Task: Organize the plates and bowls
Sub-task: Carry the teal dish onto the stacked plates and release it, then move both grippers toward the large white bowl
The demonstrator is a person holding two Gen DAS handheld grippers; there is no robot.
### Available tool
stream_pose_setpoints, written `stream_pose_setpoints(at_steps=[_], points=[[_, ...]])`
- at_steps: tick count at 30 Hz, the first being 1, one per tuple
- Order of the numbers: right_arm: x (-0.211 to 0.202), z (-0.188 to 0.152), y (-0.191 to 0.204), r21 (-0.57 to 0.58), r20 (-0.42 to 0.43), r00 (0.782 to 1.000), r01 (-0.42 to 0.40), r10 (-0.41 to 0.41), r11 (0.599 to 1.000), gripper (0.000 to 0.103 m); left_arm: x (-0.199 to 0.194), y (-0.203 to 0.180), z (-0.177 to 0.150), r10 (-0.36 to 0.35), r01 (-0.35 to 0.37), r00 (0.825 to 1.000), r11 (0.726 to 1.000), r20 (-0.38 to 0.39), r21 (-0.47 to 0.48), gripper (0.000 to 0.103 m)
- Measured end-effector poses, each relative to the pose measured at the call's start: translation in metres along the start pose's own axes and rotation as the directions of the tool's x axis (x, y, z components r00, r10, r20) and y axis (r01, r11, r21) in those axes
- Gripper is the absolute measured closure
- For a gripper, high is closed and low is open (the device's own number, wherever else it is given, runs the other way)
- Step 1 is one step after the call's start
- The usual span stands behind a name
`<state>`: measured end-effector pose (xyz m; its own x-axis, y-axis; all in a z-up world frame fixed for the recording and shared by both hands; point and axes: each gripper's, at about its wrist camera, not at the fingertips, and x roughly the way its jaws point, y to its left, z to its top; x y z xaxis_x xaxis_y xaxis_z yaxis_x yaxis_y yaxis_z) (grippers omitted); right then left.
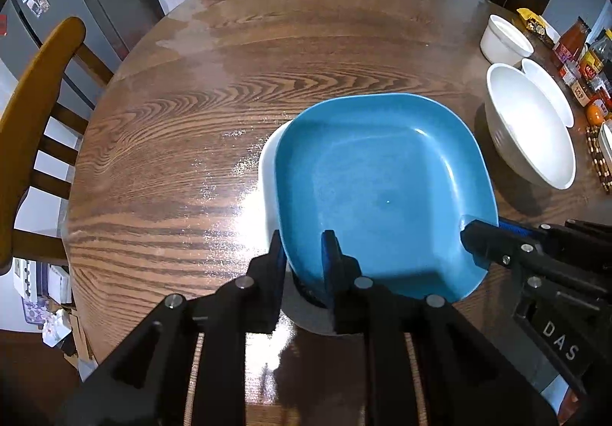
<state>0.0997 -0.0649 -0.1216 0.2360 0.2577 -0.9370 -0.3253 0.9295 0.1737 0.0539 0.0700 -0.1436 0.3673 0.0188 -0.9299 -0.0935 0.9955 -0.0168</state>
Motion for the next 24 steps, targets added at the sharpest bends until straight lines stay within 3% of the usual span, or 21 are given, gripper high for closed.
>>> stream_pose_setpoints(at_steps=[8,12,19,24], points=[[-0.015,0.000,0.009,-0.018,0.054,0.999,0.003,-0.002,1.000,0.095,-0.019,-0.005,0.000,0.017,-0.018,0.998,1.000,0.061,0.016,0.058],[-0.025,-0.002,0.011,-0.025,0.086,0.996,0.015,-0.013,1.000,0.095,-0.031,-0.007,0.001,0.016,-0.018,0.996,1.000,0.092,0.017,0.054],[-0.041,-0.006,0.005,-0.003,0.126,0.992,0.024,-0.023,1.000,0.095,-0.045,-0.007,0.003,0.005,-0.007,0.992,1.000,0.129,0.013,0.038],[-0.059,-0.013,-0.012,0.046,0.162,0.986,0.022,-0.029,0.999,0.094,-0.051,-0.009,0.005,-0.024,0.021,0.990,1.000,0.139,0.020,0.036]])
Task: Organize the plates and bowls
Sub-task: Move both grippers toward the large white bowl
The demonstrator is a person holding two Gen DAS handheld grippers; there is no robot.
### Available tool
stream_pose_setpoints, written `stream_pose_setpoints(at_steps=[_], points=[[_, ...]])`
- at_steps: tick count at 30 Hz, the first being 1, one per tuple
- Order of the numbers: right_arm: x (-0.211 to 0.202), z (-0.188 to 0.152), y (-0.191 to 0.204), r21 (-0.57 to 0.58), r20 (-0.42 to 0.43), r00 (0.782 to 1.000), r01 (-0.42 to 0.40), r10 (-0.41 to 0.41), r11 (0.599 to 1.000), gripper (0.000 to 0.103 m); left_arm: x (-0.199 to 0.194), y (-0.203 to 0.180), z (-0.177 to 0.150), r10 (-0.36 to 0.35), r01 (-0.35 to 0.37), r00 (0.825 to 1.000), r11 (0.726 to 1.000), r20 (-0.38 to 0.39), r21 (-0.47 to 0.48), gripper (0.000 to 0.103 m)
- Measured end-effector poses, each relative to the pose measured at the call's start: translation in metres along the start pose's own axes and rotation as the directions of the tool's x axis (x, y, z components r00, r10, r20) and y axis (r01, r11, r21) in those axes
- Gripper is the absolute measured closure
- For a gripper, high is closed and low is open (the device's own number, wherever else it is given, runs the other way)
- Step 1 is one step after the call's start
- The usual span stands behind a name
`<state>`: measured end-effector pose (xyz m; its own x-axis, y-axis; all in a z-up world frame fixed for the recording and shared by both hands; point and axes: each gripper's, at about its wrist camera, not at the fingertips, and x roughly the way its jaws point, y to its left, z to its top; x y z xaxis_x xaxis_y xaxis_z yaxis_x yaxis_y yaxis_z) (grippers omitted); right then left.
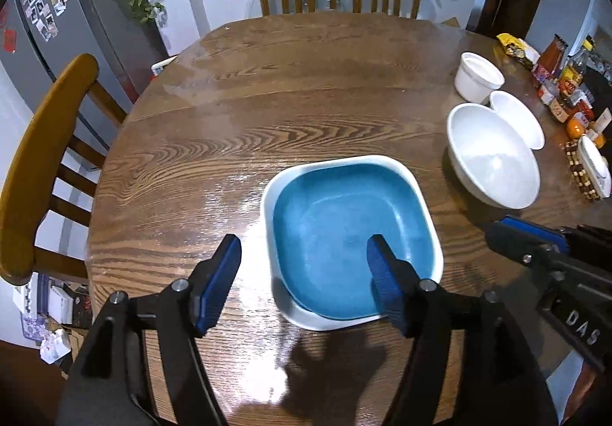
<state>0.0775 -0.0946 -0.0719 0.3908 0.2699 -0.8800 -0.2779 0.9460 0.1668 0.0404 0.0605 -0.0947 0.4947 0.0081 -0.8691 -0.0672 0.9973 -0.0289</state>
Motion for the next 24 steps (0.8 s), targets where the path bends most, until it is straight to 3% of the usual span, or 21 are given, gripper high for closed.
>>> stream_pose_setpoints(at_steps=[2,4,6,12,15,22,24], points=[[-0.010,-0.003,-0.012,0.036,0.018,1.000,0.003,-0.003,0.999,0.086,-0.003,-0.004,0.001,-0.018,0.018,1.000,1.000,0.000,0.001,0.036],[-0.022,-0.006,-0.025,0.079,0.048,0.999,0.009,-0.013,0.997,0.060,-0.006,-0.010,0.003,-0.043,0.043,0.999,0.999,0.005,0.009,0.034],[-0.034,-0.010,-0.038,0.114,0.077,0.997,0.023,-0.032,0.993,0.048,-0.009,-0.015,0.005,-0.051,0.051,0.999,0.999,0.015,0.017,0.025],[-0.058,-0.018,-0.083,0.242,0.119,0.990,0.039,-0.070,0.970,0.041,-0.016,-0.034,0.013,-0.086,0.085,0.996,0.995,0.039,0.045,0.022],[-0.062,-0.022,-0.100,0.289,0.122,0.989,0.044,-0.082,0.956,0.041,-0.011,-0.043,0.016,-0.136,0.135,0.991,0.990,0.019,0.041,0.022],[-0.049,-0.020,-0.133,0.359,0.108,0.992,0.018,-0.060,0.933,0.041,0.008,-0.076,0.038,-0.175,0.175,0.984,0.983,0.006,0.056,0.022],[-0.040,-0.015,-0.144,0.376,0.098,0.994,0.005,-0.045,0.926,0.041,0.020,-0.091,0.047,-0.155,0.154,0.988,0.986,0.002,0.069,0.023]])
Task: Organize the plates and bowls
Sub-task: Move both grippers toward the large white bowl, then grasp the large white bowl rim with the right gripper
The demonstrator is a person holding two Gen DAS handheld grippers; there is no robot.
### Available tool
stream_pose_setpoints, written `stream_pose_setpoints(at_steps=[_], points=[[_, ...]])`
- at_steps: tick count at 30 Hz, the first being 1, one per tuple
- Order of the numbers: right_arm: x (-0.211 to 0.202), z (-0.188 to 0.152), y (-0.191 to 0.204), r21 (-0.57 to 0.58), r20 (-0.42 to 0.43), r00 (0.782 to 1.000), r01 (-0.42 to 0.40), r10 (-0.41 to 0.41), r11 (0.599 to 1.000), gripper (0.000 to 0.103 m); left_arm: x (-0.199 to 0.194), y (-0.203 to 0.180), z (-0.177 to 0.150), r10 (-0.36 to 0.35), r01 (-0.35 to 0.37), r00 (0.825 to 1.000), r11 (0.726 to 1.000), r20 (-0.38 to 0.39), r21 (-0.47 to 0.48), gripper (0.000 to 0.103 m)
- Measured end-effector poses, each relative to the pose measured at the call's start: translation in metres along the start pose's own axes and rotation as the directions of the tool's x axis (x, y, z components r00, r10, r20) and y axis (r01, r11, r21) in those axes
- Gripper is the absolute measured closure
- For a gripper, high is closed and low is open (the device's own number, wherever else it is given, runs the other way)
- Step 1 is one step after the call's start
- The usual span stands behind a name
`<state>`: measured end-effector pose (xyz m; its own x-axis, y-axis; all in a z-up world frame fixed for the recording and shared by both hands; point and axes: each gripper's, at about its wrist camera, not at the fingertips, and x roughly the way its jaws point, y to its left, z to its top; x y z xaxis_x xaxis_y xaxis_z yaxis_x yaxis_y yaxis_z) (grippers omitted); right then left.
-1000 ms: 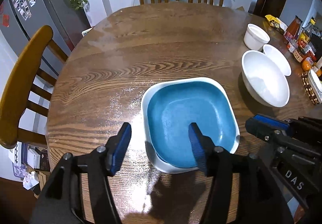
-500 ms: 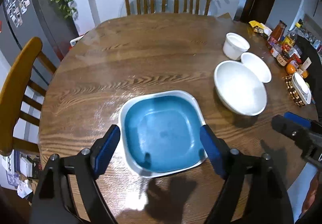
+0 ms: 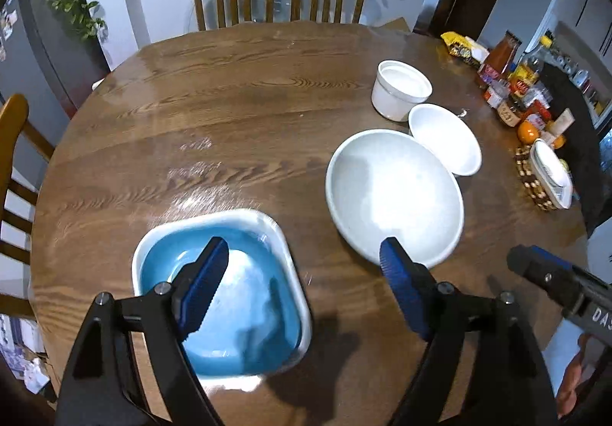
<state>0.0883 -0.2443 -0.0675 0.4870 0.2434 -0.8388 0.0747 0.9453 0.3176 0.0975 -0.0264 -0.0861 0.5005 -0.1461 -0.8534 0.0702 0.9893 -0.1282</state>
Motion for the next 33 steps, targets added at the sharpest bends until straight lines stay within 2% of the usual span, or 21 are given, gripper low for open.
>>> stream_pose_setpoints(at_steps=[3,6,9,10,11,12,14,16,17,22,27,33], points=[[0.023,0.014,-0.012,0.029,-0.037,0.999,-0.012,0.013,1.000,0.041,0.019,-0.017,0.012,0.007,-0.007,1.000,1.000,-0.005,0.014,0.023],[0.047,0.028,-0.019,0.038,-0.083,0.996,-0.030,0.033,0.999,0.041,0.039,-0.027,0.022,0.044,-0.043,0.999,0.999,-0.028,0.021,0.024],[0.065,0.038,-0.020,0.030,-0.116,0.992,-0.045,0.048,0.999,0.041,0.052,-0.030,0.027,0.057,-0.057,0.996,0.998,-0.062,0.002,0.035],[0.069,0.040,-0.020,0.025,-0.123,0.991,-0.049,0.052,0.998,0.042,0.056,-0.030,0.027,0.062,-0.063,0.995,0.998,-0.077,-0.006,0.041],[0.074,0.042,-0.019,0.019,-0.133,0.989,-0.059,0.061,0.998,0.044,0.060,-0.029,0.028,0.066,-0.068,0.993,0.998,-0.093,-0.011,0.052],[0.078,0.044,-0.018,0.012,-0.144,0.987,-0.075,0.075,0.997,0.050,0.063,-0.029,0.027,0.064,-0.066,0.992,0.998,-0.110,-0.015,0.059],[0.087,0.048,-0.015,-0.001,-0.169,0.982,-0.089,0.088,0.996,0.065,0.072,-0.027,0.027,0.049,-0.055,0.987,0.998,-0.151,-0.032,0.086],[0.093,0.049,-0.014,-0.014,-0.188,0.977,-0.103,0.099,0.995,0.086,0.076,-0.026,0.025,0.049,-0.055,0.985,0.998,-0.167,-0.033,0.092],[0.095,0.049,-0.013,-0.018,-0.195,0.976,-0.107,0.102,0.994,0.090,0.076,-0.025,0.024,0.048,-0.054,0.984,0.998,-0.170,-0.032,0.092],[0.089,0.044,-0.013,-0.036,-0.199,0.976,-0.102,0.093,0.994,0.092,0.060,-0.032,0.017,0.056,-0.057,0.986,0.998,-0.155,0.002,0.093],[0.058,0.030,-0.017,-0.048,-0.188,0.976,-0.123,0.112,0.991,0.092,0.027,-0.039,-0.001,0.013,-0.008,0.991,0.999,-0.134,0.034,0.094],[0.040,0.009,-0.035,-0.035,-0.198,0.978,-0.078,0.070,0.996,0.092,0.018,-0.058,-0.025,-0.038,0.052,0.987,0.995,-0.154,0.088,0.093]])
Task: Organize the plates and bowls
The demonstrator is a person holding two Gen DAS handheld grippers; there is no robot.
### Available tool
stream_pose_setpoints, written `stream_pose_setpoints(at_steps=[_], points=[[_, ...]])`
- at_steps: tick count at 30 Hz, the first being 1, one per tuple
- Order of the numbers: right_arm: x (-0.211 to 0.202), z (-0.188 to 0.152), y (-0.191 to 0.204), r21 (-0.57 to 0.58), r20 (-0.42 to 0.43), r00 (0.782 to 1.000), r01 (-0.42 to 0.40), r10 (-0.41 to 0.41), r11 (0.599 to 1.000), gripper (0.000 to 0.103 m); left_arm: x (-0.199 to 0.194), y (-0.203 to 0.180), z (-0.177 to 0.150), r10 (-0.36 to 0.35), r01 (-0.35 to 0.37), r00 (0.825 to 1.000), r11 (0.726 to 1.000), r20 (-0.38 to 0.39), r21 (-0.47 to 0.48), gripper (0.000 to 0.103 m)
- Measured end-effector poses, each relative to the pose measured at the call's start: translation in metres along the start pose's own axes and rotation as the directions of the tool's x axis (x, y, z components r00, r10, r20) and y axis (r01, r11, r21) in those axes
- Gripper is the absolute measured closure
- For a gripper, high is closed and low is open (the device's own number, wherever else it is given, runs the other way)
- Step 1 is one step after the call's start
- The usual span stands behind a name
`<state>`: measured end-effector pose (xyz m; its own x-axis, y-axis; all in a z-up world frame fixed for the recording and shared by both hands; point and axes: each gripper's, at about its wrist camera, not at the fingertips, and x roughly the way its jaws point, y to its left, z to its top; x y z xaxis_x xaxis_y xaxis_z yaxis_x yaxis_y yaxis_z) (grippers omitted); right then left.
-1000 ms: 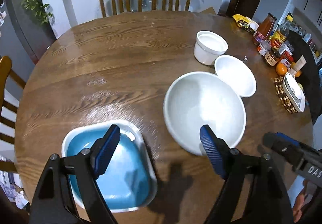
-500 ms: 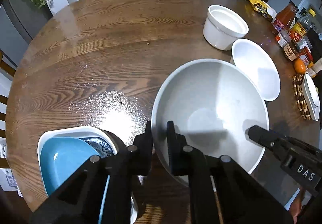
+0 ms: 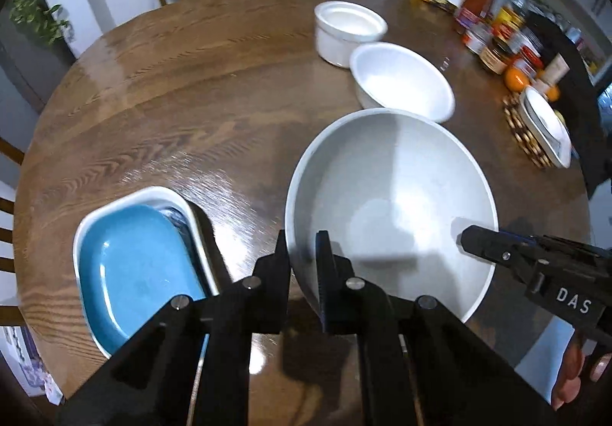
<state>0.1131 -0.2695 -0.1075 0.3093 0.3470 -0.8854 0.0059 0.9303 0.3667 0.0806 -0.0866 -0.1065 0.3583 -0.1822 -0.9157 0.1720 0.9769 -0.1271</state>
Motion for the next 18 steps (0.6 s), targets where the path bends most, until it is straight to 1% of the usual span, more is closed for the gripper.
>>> stream_pose_setpoints(at_steps=[5,8,10,13,15,16,17,18], points=[[0.009,-0.008,-0.013,0.016,-0.023,0.998,0.061,-0.061,0.998,0.092,0.023,-0.019,-0.004,0.003,-0.002,0.999,1.000,-0.050,0.026,0.093],[0.014,-0.008,-0.017,0.019,-0.038,0.997,0.068,-0.067,0.998,0.092,0.032,-0.022,-0.006,0.017,-0.014,0.997,0.999,-0.077,0.030,0.091],[0.014,-0.008,-0.016,0.011,-0.031,0.998,0.060,-0.060,0.998,0.092,0.033,-0.023,-0.006,0.030,-0.028,0.997,0.999,-0.070,0.033,0.091],[0.015,-0.007,-0.016,0.003,-0.028,0.997,0.074,-0.074,0.997,0.091,0.030,-0.024,-0.005,0.031,-0.030,0.997,0.999,-0.067,0.022,0.091],[0.011,-0.007,-0.015,-0.003,-0.026,0.998,0.062,-0.062,0.998,0.091,0.025,-0.023,-0.006,0.041,-0.041,0.998,0.999,-0.051,0.015,0.090],[0.009,-0.008,-0.016,-0.005,-0.022,0.998,0.056,-0.056,0.998,0.091,0.024,-0.022,-0.004,0.043,-0.042,0.998,0.999,-0.047,0.011,0.087],[0.005,-0.007,-0.016,-0.010,-0.016,0.998,0.057,-0.057,0.998,0.091,0.020,-0.020,-0.003,0.044,-0.044,0.998,0.999,-0.038,0.003,0.078],[0.001,-0.006,-0.016,-0.016,-0.005,0.998,0.060,-0.061,0.998,0.088,0.015,-0.018,-0.002,0.047,-0.047,0.999,0.999,-0.026,-0.009,0.073]])
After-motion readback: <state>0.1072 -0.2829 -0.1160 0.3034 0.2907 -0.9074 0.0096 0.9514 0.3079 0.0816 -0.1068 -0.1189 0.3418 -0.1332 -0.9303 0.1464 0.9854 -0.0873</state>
